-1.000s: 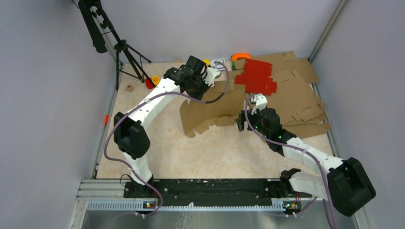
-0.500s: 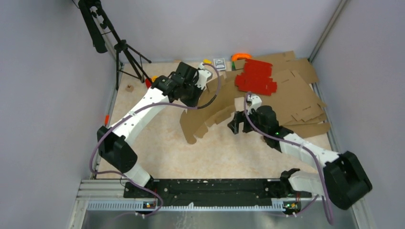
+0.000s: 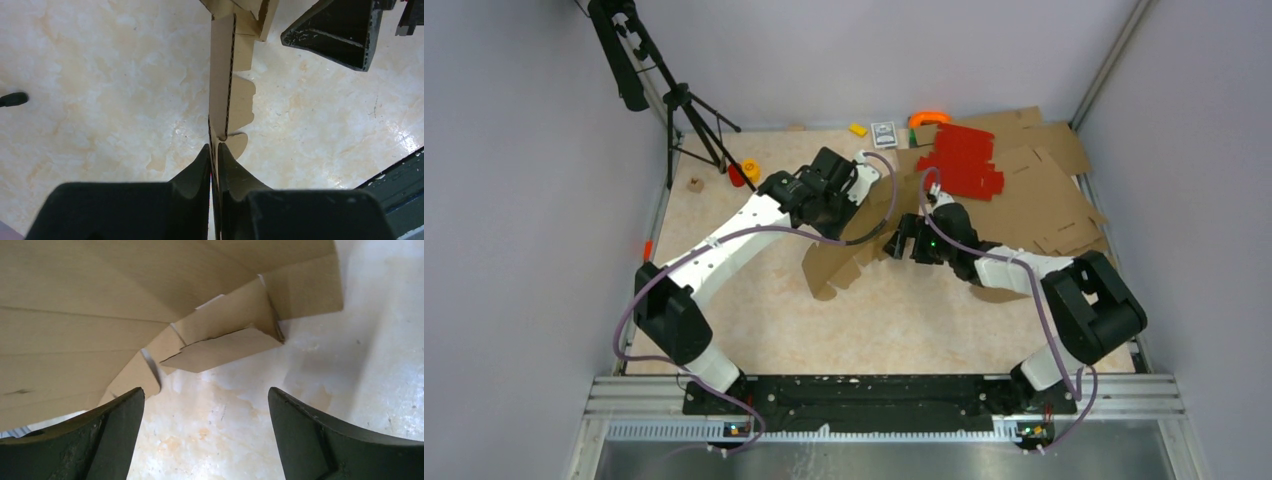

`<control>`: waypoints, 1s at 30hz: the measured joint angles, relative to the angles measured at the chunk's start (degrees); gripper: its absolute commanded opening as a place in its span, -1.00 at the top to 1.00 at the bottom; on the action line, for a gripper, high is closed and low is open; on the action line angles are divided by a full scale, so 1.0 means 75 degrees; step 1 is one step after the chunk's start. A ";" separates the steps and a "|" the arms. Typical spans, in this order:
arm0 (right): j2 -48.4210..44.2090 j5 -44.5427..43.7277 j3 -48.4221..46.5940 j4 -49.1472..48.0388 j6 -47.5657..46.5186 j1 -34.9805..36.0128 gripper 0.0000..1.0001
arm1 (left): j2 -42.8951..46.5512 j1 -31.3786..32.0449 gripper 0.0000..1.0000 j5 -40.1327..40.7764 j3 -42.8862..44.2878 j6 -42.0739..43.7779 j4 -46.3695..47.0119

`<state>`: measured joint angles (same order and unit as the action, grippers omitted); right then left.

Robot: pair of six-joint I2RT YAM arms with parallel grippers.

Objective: Fold the paper box

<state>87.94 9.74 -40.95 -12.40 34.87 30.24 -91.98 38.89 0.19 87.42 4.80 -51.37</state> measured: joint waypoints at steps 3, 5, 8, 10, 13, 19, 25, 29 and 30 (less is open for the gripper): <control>0.0219 -0.0221 0.0000 0.0000 0.0303 -0.0070 -0.76 | 0.0000 -0.0003 0.80 0.0047 -0.0015 0.0000 0.0015; 0.0300 -0.0251 0.0023 -0.0085 0.0501 -0.0169 -0.74 | -0.0003 0.0000 0.80 0.0044 -0.0015 0.0000 0.0032; 0.0350 -0.0251 0.0178 -0.0423 0.0819 -0.0353 -0.74 | -0.0012 0.0000 0.80 0.0044 -0.0015 0.0000 0.0044; 0.0373 -0.0245 0.0306 -0.0621 0.1052 -0.0478 -0.74 | -0.0044 0.0003 0.80 0.0020 -0.0015 0.0000 0.0047; 0.0498 -0.0163 0.0414 -0.0973 0.1489 -0.0664 -0.71 | -0.0117 0.0023 0.84 -0.0050 -0.0015 0.0000 0.0047; 0.0941 0.0006 0.0408 -0.1547 0.2358 -0.0772 -0.57 | -0.0425 0.0192 0.97 0.0102 0.0000 -0.0015 0.0047; 0.1099 0.0055 0.0391 -0.1693 0.2786 -0.0772 -0.28 | -0.0580 0.0294 0.99 0.0437 0.0146 -0.0017 0.0029; 0.1099 0.0067 0.0391 -0.1480 0.2830 -0.0772 -0.16 | -0.0659 0.0411 1.00 0.0755 0.0207 -0.0020 0.0035; 0.1090 0.0064 0.0391 -0.1428 0.2821 -0.0772 -0.15 | -0.0679 0.0466 1.00 0.0877 0.0230 -0.0017 0.0032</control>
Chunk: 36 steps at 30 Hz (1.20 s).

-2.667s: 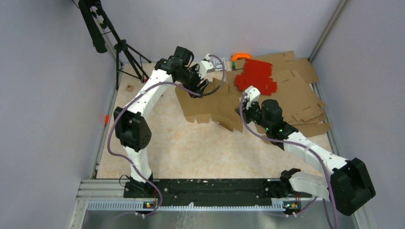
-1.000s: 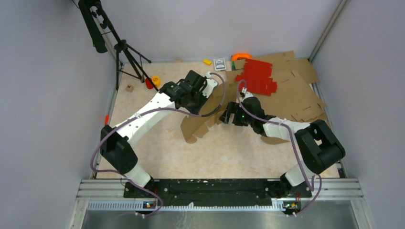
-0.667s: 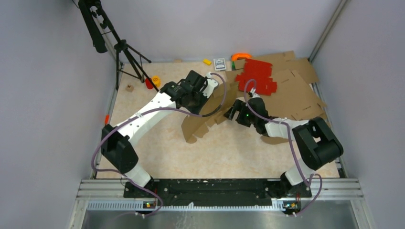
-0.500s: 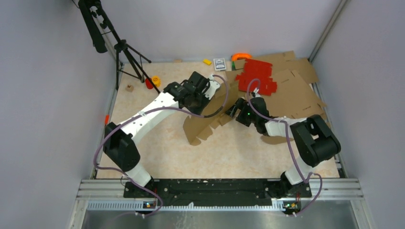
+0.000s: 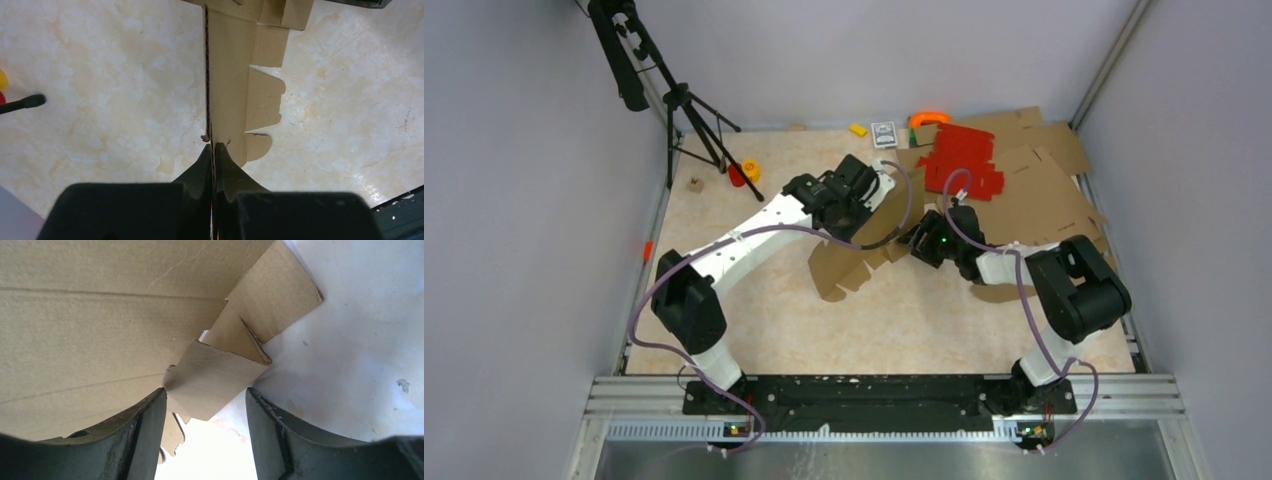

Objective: Fold the paper box

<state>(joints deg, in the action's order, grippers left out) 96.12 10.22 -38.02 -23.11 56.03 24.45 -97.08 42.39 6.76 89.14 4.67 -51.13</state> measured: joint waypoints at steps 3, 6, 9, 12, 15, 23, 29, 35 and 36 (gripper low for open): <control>-0.0114 -0.0012 0.0017 0.0256 -0.0079 -0.0017 -0.14 | -0.0079 0.0195 1.00 0.0353 0.0064 0.0009 -0.0006; -0.0364 -0.0076 0.0105 0.0615 -0.0248 -0.0038 -0.14 | -0.0122 0.0332 1.00 0.0597 0.0114 0.0026 -0.0003; -0.0731 -0.0146 0.0347 0.0909 -0.0420 -0.0052 -0.14 | -0.0125 0.0431 1.00 0.0729 0.0114 0.0061 -0.0003; -0.1058 -0.0154 0.0574 0.1110 -0.0603 -0.0102 -0.02 | -0.0125 0.0460 0.99 0.0793 0.0114 0.0108 -0.0003; -0.1341 -0.0032 0.0839 0.1003 -0.0766 -0.0283 0.69 | -0.0125 0.0460 0.98 0.0714 0.0114 0.0166 -0.0003; -0.1489 0.0437 0.1026 0.0219 -0.0227 -0.0935 1.00 | -0.0085 0.0463 0.97 0.0399 0.0108 0.0230 -0.0003; -0.0743 0.0580 0.0306 -0.0119 0.0676 -0.0930 1.00 | -0.0061 0.0472 0.97 0.0271 0.0079 0.0239 0.0009; -0.0361 0.0029 -0.0245 0.0122 0.1355 -0.0705 1.00 | -0.0020 0.0472 0.97 0.0201 0.0017 0.0256 0.0058; -0.0297 -0.0117 -0.0449 0.0323 0.1428 -0.0624 1.00 | -0.0020 0.0472 0.97 0.0207 0.0012 0.0259 0.0064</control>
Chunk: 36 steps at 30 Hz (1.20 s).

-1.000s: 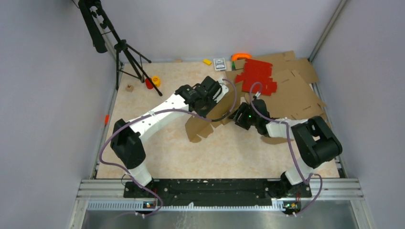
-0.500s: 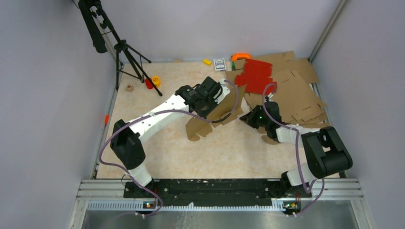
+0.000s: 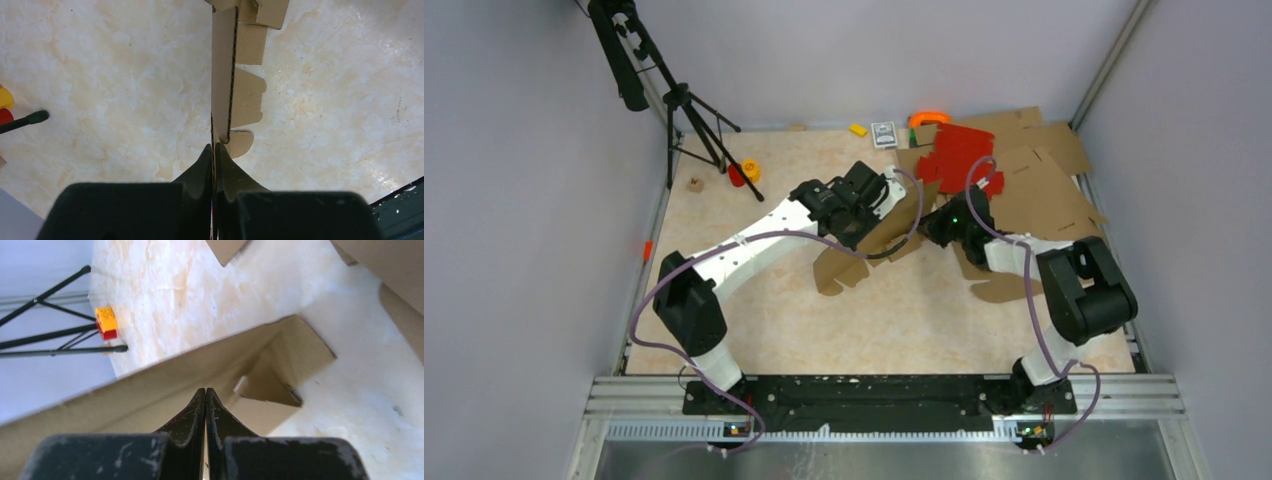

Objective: Fold the paper box

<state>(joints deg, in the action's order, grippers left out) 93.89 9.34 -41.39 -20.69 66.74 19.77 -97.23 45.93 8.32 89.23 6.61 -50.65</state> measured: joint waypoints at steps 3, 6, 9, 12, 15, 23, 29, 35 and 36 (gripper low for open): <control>0.0224 -0.0443 -0.0691 0.0743 0.0189 0.0219 1.00 | 0.0047 0.0000 0.97 -0.0020 -0.0055 0.0032 0.0047; 0.0414 -0.0863 -0.1294 0.1521 0.0318 0.0399 1.00 | 0.0114 0.0006 0.97 -0.0058 -0.0146 0.0076 0.0137; 0.0449 -0.1183 -0.1393 0.2072 0.0449 0.0452 1.00 | 0.0157 0.0020 0.97 -0.0143 -0.0210 0.0085 0.0184; 0.0562 -0.1233 -0.1393 0.2267 0.0472 0.0452 1.00 | 0.0184 0.0035 0.97 -0.0166 -0.0248 0.0111 0.0221; 0.0609 -0.1241 -0.1393 0.2489 0.0463 0.0452 1.00 | 0.0204 0.0035 0.97 -0.0166 -0.0271 0.0111 0.0242; 0.0379 -0.1177 -0.1239 0.2850 0.0271 0.0452 1.00 | 0.0245 0.0035 0.97 -0.0125 -0.0329 0.0119 0.0297; -0.0414 -0.0976 -0.0513 0.2990 0.0105 0.0452 1.00 | 0.0245 0.0035 0.97 -0.0064 -0.0329 0.0119 0.0315; -0.0898 -0.0632 0.0149 0.2868 -0.0096 0.0452 1.00 | 0.0245 0.0035 0.96 -0.0023 -0.0335 0.0117 0.0329; -0.0997 -0.0562 0.0329 0.2792 -0.0146 0.0452 1.00 | 0.0245 0.0035 0.96 -0.0017 -0.0335 0.0117 0.0329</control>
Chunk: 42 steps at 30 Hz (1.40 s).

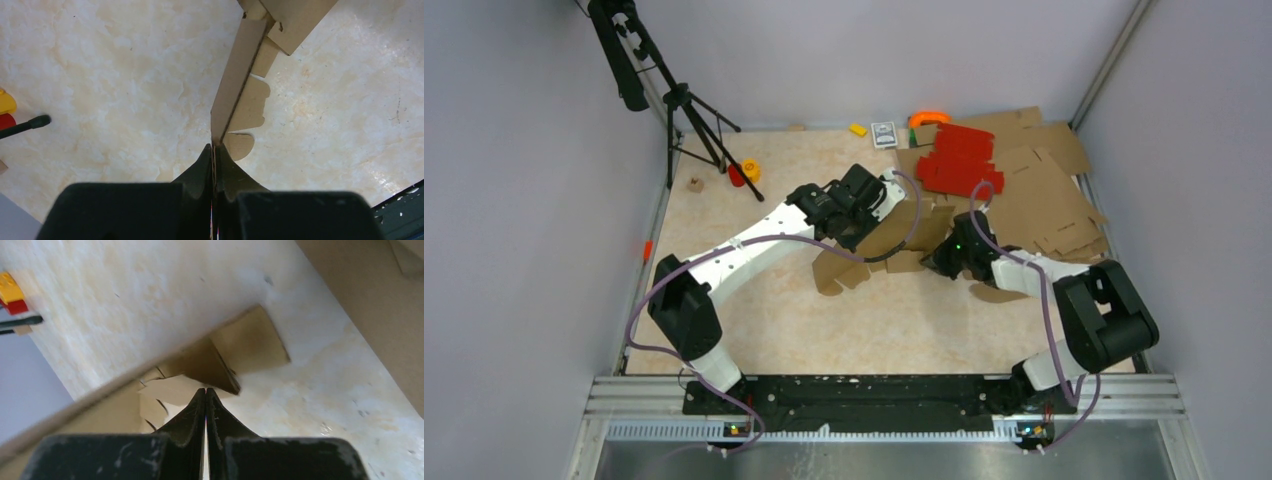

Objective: Fold the paper box

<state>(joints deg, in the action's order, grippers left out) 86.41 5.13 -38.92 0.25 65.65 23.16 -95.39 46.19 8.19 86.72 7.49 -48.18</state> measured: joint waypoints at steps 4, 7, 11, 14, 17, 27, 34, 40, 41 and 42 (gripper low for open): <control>-0.0376 0.0300 0.0749 -0.0254 -0.0152 0.0000 1.00 | 0.0000 0.0000 0.96 -0.0006 0.0000 0.0000 0.0003; -0.0565 0.0530 0.1099 -0.0446 -0.0315 0.0000 1.00 | 0.0000 0.0000 0.96 -0.0029 0.0000 0.0003 0.0000; -0.0863 0.0828 0.1189 -0.0606 -0.1061 -0.0009 0.83 | 0.0000 0.0000 0.95 -0.0035 0.0000 0.0017 0.0000; -0.1224 0.1393 0.1209 -0.0915 -0.1993 -0.0181 -0.33 | 0.0000 0.0000 0.95 -0.0041 0.0000 0.0023 0.0000; -0.1626 0.1982 0.1466 -0.1714 -0.2751 -0.0603 -0.42 | 0.0006 0.0000 0.95 -0.0099 0.0000 0.0041 -0.0003; -0.0501 0.3092 0.1647 -0.4406 -0.3870 -0.0912 -0.42 | 0.0006 0.0000 0.95 -0.0175 0.0000 0.0128 -0.0003; 0.0600 0.3104 0.1647 -0.5569 -0.3896 -0.0912 -0.40 | 0.0006 0.0000 0.95 -0.0178 0.0000 0.0163 -0.0003; 0.0912 0.3649 0.1649 -0.6167 -0.3727 -0.0912 -0.13 | 0.0006 0.0000 0.95 -0.0172 0.0000 0.0166 0.0000; 0.0915 0.3794 0.1664 -0.6295 -0.3660 -0.0912 -0.14 | 0.0006 0.0000 0.95 -0.0172 0.0000 0.0166 0.0000; 0.0915 0.3893 0.1693 -0.6388 -0.3617 -0.0912 -0.13 | 0.0006 0.0000 0.95 -0.0172 0.0003 0.0166 -0.0003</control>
<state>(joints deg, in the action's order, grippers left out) 93.27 34.33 -26.22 -47.66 38.52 16.32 -95.35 46.19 6.90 86.74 8.73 -48.21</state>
